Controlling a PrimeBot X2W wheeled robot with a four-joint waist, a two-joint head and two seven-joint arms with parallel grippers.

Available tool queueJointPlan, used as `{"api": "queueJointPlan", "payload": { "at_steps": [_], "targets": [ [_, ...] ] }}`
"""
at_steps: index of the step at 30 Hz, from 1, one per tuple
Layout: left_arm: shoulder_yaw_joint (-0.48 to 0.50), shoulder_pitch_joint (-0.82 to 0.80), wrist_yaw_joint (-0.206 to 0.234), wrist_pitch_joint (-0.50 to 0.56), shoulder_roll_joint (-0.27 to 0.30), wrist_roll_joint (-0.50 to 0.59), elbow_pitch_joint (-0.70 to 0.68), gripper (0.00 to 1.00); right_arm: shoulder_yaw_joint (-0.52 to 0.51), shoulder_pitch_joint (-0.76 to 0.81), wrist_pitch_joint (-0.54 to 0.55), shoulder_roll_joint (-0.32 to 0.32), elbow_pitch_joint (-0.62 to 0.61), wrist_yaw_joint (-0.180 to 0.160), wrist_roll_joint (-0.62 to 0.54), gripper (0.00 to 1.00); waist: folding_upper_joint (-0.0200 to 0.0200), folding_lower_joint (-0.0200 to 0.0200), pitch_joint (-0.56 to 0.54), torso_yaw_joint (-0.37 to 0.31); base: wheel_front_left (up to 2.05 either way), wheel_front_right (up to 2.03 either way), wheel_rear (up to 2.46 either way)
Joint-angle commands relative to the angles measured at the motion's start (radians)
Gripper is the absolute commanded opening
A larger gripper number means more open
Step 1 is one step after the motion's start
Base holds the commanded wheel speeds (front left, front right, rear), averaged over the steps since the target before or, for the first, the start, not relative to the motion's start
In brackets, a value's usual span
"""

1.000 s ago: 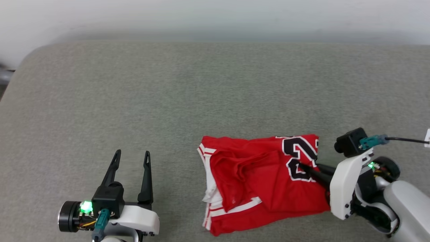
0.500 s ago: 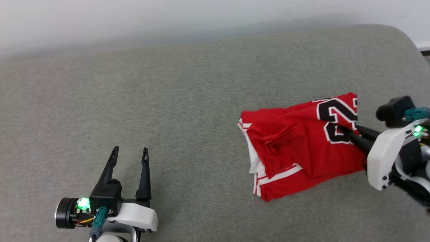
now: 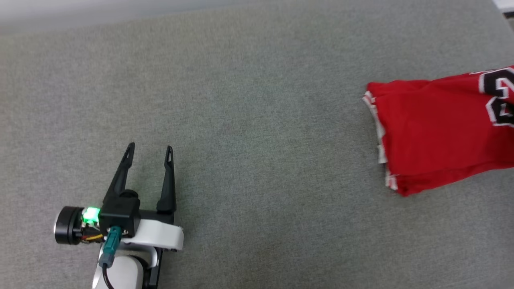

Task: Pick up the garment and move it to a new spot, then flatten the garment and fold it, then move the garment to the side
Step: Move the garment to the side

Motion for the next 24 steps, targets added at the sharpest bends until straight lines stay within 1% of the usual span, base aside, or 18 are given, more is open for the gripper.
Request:
{"api": "queueJointPlan", "payload": {
  "at_steps": [1,6,11,18,22,23,24],
  "targets": [
    [0.0,-0.014,0.0,-0.002,0.008,0.002,-0.004,1.0,-0.006,-0.024,0.002,-0.009,0.009,-0.001,-0.01,0.0,-0.0001,-0.0001,0.037,0.009,0.0,0.0,0.0],
    [-0.008,-0.054,-0.001,-0.002,0.013,0.008,-0.021,1.0,-0.033,-0.081,0.005,-0.055,0.123,-0.001,-0.052,0.0,-0.0001,-0.0001,0.102,0.024,0.0,0.0,0.0],
    [-0.014,-0.084,0.002,-0.002,0.016,0.008,-0.029,1.0,-0.064,-0.125,-0.009,-0.086,0.241,-0.001,-0.085,0.0,-0.0001,-0.0001,0.142,0.038,0.0,0.0,0.0],
    [-0.018,-0.099,0.009,-0.002,0.019,0.004,-0.032,1.0,-0.099,-0.183,-0.032,-0.08,0.382,-0.001,-0.128,0.0,-0.0001,-0.0001,0.168,0.052,0.0,0.0,0.0],
    [-0.019,-0.096,0.014,-0.002,0.02,0.002,-0.028,1.0,-0.112,-0.205,-0.049,-0.059,0.441,-0.001,-0.146,0.0,-0.0001,-0.0001,0.164,0.057,0.0,0.0,0.0],
    [-0.019,-0.093,0.016,-0.002,0.02,0.001,-0.027,1.0,-0.121,-0.211,-0.06,-0.053,0.453,-0.001,-0.15,0.02,-0.0001,-0.0001,0.16,0.057,0.0,0.0,0.0],
    [-0.018,-0.089,0.017,-0.002,0.02,0.001,-0.025,1.0,-0.127,-0.215,-0.067,-0.045,0.464,-0.001,-0.157,0.42,-0.0001,-0.0001,0.155,0.056,0.0,0.0,0.0]
  ]
}}
